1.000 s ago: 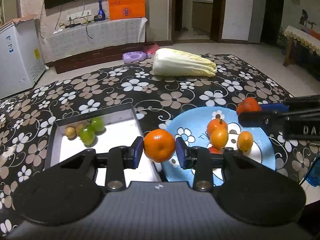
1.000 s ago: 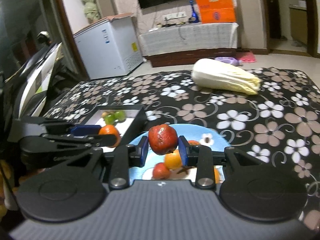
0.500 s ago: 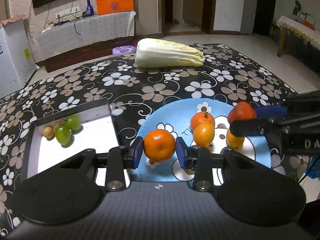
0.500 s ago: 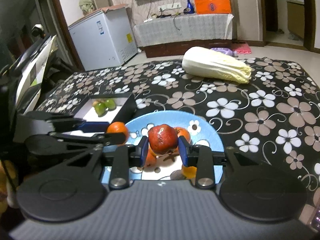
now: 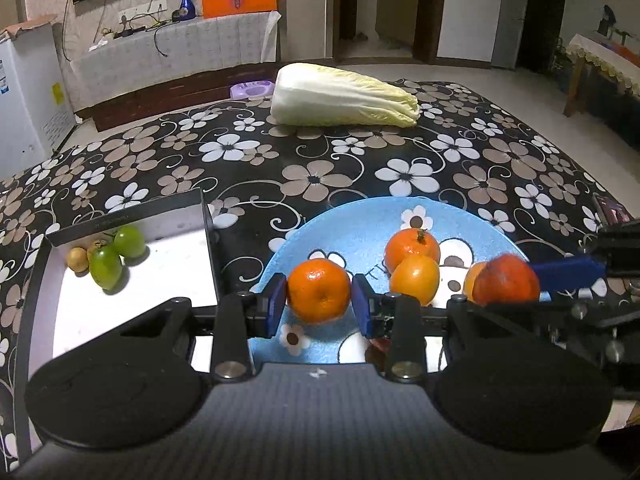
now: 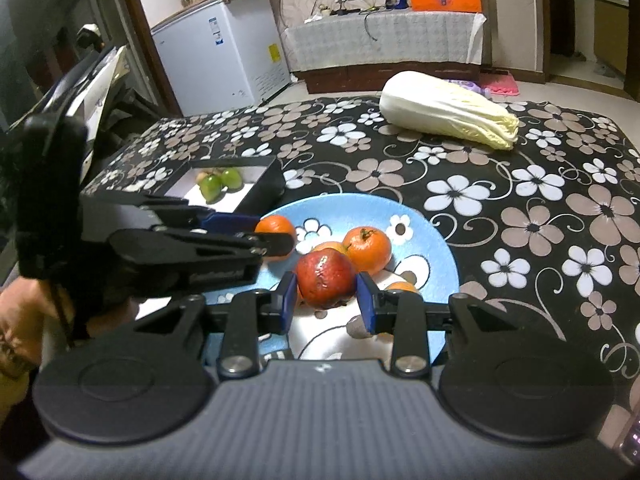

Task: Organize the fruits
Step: 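Lower the orange with the left tool while the right tool sets down the red fruit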

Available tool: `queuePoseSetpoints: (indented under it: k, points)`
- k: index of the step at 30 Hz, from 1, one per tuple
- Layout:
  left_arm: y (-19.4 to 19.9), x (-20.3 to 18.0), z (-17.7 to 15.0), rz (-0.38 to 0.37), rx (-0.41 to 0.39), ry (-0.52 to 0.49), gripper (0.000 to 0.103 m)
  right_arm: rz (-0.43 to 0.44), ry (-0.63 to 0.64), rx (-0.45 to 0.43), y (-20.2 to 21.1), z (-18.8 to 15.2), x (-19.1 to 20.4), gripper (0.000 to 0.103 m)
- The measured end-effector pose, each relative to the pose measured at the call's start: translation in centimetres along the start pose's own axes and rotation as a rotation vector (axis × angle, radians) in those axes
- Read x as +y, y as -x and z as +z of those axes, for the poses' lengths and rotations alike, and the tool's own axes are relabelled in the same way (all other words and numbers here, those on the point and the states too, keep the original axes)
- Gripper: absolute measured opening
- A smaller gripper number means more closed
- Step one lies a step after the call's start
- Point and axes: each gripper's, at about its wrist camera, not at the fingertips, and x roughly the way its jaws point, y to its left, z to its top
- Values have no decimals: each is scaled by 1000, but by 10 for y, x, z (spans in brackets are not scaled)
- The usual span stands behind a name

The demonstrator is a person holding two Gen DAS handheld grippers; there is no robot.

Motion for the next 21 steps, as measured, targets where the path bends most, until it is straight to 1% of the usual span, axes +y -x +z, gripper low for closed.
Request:
queuePoseSetpoints:
  k: [5, 21]
  points:
    - [-4, 0, 2, -1, 3, 10, 41, 16, 32, 29, -3, -2, 5, 36]
    - [-11, 1, 3, 2, 15, 22, 42, 28, 65, 68, -8, -6, 10, 36]
